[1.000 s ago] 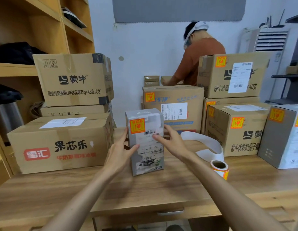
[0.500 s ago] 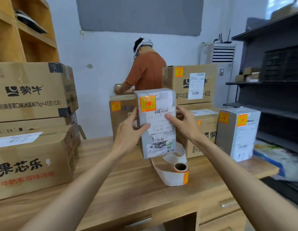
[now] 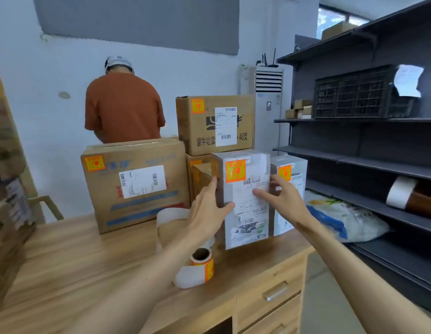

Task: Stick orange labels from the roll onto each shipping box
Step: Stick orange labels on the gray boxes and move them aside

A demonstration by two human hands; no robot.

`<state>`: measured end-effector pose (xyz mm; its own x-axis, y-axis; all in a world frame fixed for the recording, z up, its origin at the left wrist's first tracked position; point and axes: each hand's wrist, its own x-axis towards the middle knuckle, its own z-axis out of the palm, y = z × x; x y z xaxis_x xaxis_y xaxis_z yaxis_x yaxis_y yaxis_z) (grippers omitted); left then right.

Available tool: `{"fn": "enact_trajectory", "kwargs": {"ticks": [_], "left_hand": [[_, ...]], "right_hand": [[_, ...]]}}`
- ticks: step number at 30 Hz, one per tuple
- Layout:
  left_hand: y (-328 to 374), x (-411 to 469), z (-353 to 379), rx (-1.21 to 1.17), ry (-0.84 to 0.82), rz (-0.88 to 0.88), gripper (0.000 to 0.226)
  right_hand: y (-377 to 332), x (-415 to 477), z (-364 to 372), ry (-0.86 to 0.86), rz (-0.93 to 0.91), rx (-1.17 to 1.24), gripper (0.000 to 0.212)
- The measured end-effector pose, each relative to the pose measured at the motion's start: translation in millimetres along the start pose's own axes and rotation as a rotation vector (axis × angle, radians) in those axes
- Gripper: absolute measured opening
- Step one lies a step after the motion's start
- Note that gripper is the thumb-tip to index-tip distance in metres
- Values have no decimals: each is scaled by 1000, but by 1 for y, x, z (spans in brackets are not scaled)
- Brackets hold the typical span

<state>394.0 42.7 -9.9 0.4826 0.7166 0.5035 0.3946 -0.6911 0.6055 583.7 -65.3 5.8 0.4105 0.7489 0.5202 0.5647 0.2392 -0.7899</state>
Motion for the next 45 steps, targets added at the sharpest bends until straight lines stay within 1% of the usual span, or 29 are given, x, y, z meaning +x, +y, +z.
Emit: {"fn": "enact_trajectory", "kwargs": {"ticks": [3, 5, 7, 9, 14, 17, 21, 24, 27, 29, 31, 33, 35, 38, 42, 45], "left_hand": [[-8, 4, 18, 21, -19, -14, 87], [-15, 4, 28, 29, -25, -25, 86], [-21, 3, 35, 31, -24, -32, 86], [-24, 2, 42, 31, -16, -46, 86], [-20, 3, 55, 4, 15, -79, 87], [-12, 4, 60, 52, 3, -78, 88], [-2, 3, 64, 69, -4, -67, 85], [-3, 2, 59, 83, -61, -40, 85], [-12, -1, 43, 65, -139, -1, 79], [-18, -6, 22, 81, -158, 25, 69], [-23, -15, -9, 101, -141, 37, 58], [-33, -24, -50, 153, -106, 25, 49], [-48, -34, -95, 292, -52, 11, 44], [-73, -57, -167, 403, 35, -39, 42], [-109, -104, -269, 570, 134, -155, 39], [-136, -147, -345, 641, 218, -261, 34]], "right_hand": [[18, -2, 2, 5, 24, -77, 30], [28, -2, 4, 29, 8, -233, 28], [37, 0, 6, 48, -11, -415, 31], [44, 1, 8, 63, -5, -496, 36], [54, 4, 12, 115, 7, -532, 41], [58, 3, 9, 158, 2, -547, 43], [61, 1, 10, 145, -1, -563, 40], [58, 0, 9, 138, 5, -589, 40], [45, -7, 15, 165, -68, -578, 31], [31, -13, 22, 205, -153, -555, 29], [10, -16, 39, 232, -232, -529, 33], [-12, -15, 65, 207, -292, -509, 34], [-37, -12, 96, 161, -351, -471, 28], [-75, -11, 149, 53, -405, -412, 27], [-114, -12, 230, -132, -382, -353, 28], [-147, -23, 286, -264, -388, -261, 27]]}}
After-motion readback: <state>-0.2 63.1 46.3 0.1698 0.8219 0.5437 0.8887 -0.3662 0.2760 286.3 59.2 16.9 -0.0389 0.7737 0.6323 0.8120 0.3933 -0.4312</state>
